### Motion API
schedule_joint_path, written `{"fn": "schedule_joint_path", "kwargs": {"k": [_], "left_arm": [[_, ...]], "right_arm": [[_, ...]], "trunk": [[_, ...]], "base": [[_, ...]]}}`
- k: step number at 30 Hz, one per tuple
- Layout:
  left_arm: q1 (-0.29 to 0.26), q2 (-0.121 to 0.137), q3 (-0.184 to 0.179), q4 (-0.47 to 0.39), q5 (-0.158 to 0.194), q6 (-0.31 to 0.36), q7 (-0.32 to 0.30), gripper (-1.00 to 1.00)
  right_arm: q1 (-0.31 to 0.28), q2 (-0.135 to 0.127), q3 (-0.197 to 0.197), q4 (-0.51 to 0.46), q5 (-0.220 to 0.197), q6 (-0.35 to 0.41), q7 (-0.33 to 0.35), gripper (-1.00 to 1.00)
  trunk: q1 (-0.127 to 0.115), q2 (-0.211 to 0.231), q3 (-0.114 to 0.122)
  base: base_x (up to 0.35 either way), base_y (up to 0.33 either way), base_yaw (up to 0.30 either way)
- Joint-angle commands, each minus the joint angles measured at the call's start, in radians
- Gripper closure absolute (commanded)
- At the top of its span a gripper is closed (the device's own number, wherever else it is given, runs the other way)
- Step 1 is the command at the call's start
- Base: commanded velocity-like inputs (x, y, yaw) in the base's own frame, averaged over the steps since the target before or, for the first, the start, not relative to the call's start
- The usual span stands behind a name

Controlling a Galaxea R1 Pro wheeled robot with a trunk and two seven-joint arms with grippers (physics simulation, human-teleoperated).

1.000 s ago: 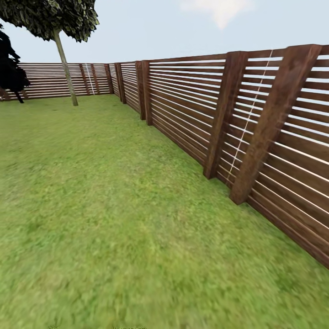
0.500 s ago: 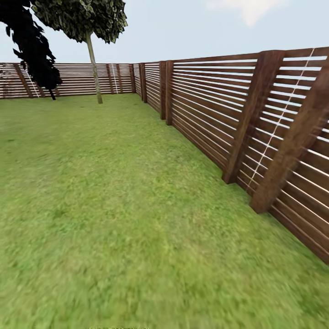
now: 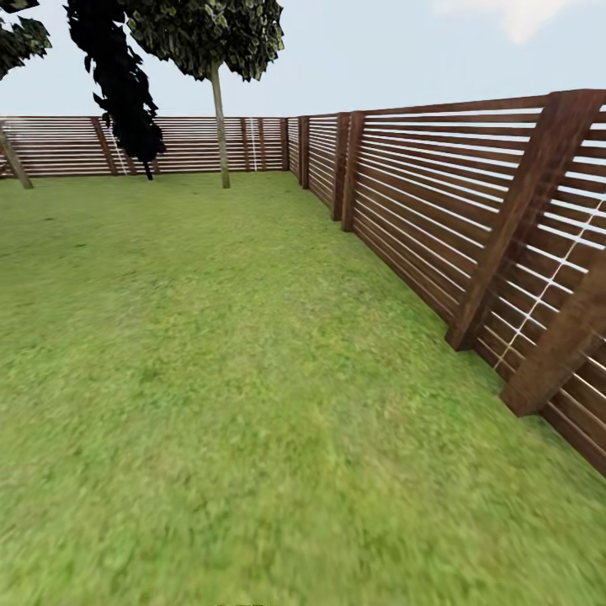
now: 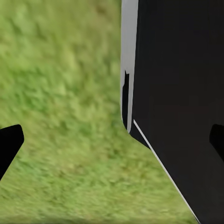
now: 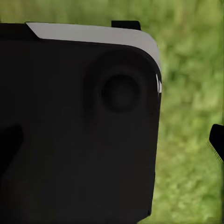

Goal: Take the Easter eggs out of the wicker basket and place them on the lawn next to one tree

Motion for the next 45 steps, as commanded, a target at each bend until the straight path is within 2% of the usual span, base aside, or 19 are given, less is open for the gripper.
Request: {"fn": "schedule_joint_path", "kwargs": {"k": [1, 30, 45], "left_arm": [[0.001, 0.0, 0.001, -0.002, 0.0, -0.001, 0.0, -1.0], [0.001, 0.0, 0.001, -0.002, 0.0, -0.001, 0.0, -1.0], [0.001, 0.0, 0.001, -0.002, 0.0, -0.001, 0.0, -1.0]], "right_arm": [[0.0, 0.0, 0.0, 0.001, 0.0, -0.003, 0.0, -1.0], [0.0, 0.0, 0.0, 0.001, -0.002, -0.003, 0.007, -1.0], [0.0, 0.004, 0.0, 0.002, -0.001, -0.004, 0.007, -1.0]], "trunk": [[0.0, 0.0, -0.001], [0.0, 0.0, -0.001], [0.0, 0.0, 0.008]], "base": [[0.0, 0.0, 0.284], [0.0, 0.0, 0.286], [0.0, 0.0, 0.149]]}}
